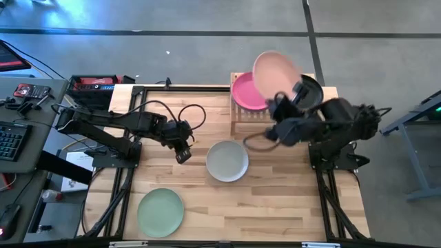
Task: Place and stack plates onto a shelf
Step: Stack the brown plate on top of the black plate on the shelf
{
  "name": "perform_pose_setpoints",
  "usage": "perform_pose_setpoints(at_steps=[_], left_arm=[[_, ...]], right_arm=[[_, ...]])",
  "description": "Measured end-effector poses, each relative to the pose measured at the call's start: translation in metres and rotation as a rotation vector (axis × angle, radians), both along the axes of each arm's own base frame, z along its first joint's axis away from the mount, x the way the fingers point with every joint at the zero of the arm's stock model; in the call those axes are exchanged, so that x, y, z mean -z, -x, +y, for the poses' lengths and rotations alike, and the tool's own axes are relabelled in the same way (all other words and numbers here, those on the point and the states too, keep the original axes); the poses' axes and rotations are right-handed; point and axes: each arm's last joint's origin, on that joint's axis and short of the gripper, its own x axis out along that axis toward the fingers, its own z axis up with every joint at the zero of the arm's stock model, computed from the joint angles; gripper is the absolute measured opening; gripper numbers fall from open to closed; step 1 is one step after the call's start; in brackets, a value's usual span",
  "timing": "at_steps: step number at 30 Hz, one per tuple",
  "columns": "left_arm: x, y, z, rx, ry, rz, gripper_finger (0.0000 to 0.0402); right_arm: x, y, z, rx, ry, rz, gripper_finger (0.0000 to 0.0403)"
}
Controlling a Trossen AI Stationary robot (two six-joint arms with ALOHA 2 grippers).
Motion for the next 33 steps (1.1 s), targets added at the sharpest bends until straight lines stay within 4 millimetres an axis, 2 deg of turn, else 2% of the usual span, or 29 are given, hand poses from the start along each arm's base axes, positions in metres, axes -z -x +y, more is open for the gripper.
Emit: perform_pose_setpoints(at_steps=[6, 13, 23, 33], left_arm=[[0.000, 0.001, 0.007, 0.076, -0.052, 0.018, 0.0106], [0.001, 0.001, 0.020, 0.116, -0.099, 0.036, 0.0106], [0.001, 0.003, 0.039, 0.143, -0.152, 0.058, 0.0106], [0.001, 0.006, 0.054, 0.083, -0.150, 0.063, 0.0106]], right_arm=[[-0.010, 0.011, -0.037, 0.142, 0.008, -0.041, 0.0000], [-0.012, 0.015, -0.072, 0.281, -0.012, -0.048, 0.0000], [-0.011, 0.019, -0.110, 0.448, -0.071, -0.089, 0.0000], [-0.009, 0.027, -0.140, 0.492, -0.103, -0.013, 0.0000]])
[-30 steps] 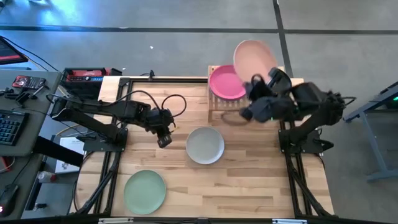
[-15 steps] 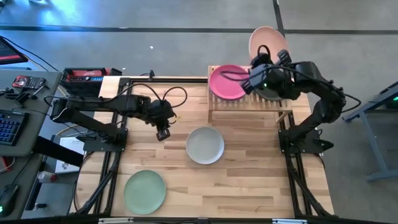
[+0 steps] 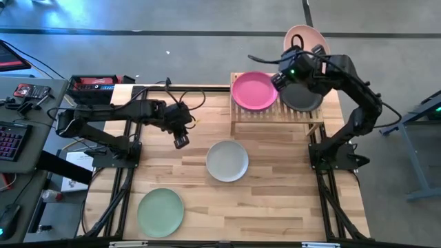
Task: Place and stack plates onto a shelf
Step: Stack the brown plate on top of the black plate on the shelf
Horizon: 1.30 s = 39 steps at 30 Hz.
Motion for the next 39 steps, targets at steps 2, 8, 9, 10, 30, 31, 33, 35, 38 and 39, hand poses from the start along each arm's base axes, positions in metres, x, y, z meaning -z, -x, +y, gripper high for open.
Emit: perform_pose_setpoints(at_steps=[2, 8, 9, 10, 30, 31, 33, 35, 38, 39], left_arm=[[0.000, 0.001, 0.003, -0.020, 0.003, -0.002, 0.0106], [0.000, 0.002, 0.010, -0.084, 0.020, -0.009, 0.0106], [0.000, 0.002, 0.011, -0.098, 0.023, -0.011, 0.0106], [0.000, 0.002, 0.012, -0.108, 0.026, -0.012, 0.0106], [0.000, 0.003, 0.019, -0.209, 0.057, -0.034, 0.0106], [0.000, 0.003, 0.019, -0.213, 0.058, -0.038, 0.0106], [-0.001, 0.003, 0.019, -0.228, 0.065, -0.042, 0.0106], [-0.001, 0.002, 0.019, -0.238, 0.068, -0.054, 0.0106], [-0.001, 0.002, 0.019, -0.253, 0.074, -0.060, 0.0106], [-0.001, 0.002, 0.019, -0.253, 0.074, -0.060, 0.0106]], right_arm=[[0.001, 0.002, -0.005, -0.013, -0.016, 0.027, 0.0000], [0.002, 0.008, -0.021, -0.025, -0.050, 0.080, 0.0000], [0.002, 0.010, -0.023, -0.030, -0.061, 0.084, 0.0000], [0.001, 0.011, -0.026, -0.036, -0.071, 0.088, 0.0000], [0.069, 0.063, -0.011, -0.099, -0.265, 0.242, 0.0000], [0.075, 0.063, -0.010, -0.098, -0.279, 0.242, 0.0000], [0.086, 0.062, -0.010, -0.096, -0.305, 0.236, 0.0000], [0.099, 0.058, -0.011, -0.111, -0.332, 0.239, 0.0000], [0.117, 0.052, -0.014, -0.121, -0.349, 0.256, 0.0000], [0.122, 0.051, -0.014, -0.121, -0.352, 0.262, 0.0000]])
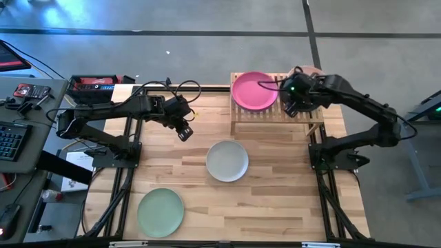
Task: Place and stack plates onto a shelf
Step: Stack the brown plate on top of the black plate on the shelf
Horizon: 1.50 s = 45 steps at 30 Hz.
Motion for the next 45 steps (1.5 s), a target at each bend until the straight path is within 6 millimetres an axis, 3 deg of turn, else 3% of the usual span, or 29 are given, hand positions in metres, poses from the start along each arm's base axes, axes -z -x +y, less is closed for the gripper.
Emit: perform_pose_setpoints(at_steps=[5, 19, 45], left_arm=[[0.000, 0.000, 0.000, 0.000, 0.001, 0.000, 0.0106], [0.000, 0.000, 0.000, 0.000, 0.002, 0.000, 0.0106], [0.000, 0.000, 0.000, 0.000, 0.005, -0.001, 0.0106]], right_arm=[[0.019, -0.005, 0.001, 0.004, -0.016, 0.030, 0.0000], [0.037, -0.013, 0.004, -0.010, -0.049, 0.007, 0.0000], [0.037, -0.015, 0.004, -0.016, -0.056, -0.022, 0.0001]])
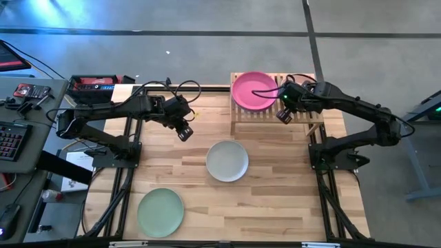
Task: Place and stack plates onto a shelf
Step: Stack the brown plate on top of the black plate on the shelf
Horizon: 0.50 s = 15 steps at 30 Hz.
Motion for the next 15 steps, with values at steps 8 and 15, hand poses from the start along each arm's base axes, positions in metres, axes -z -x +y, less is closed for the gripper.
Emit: perform_pose_setpoints(at_steps=[8, 15], left_arm=[[0.0000, 0.0000, 0.0000, -0.022, 0.010, -0.005, 0.0106], [0.0001, -0.0003, -0.0009, -0.009, 0.035, -0.011, 0.0106]], right_arm=[[0.0010, 0.0020, 0.0008, 0.016, -0.034, 0.001, 0.0021], [0.0002, 0.0046, -0.0025, 0.049, 0.030, 0.037, 0.0094]])
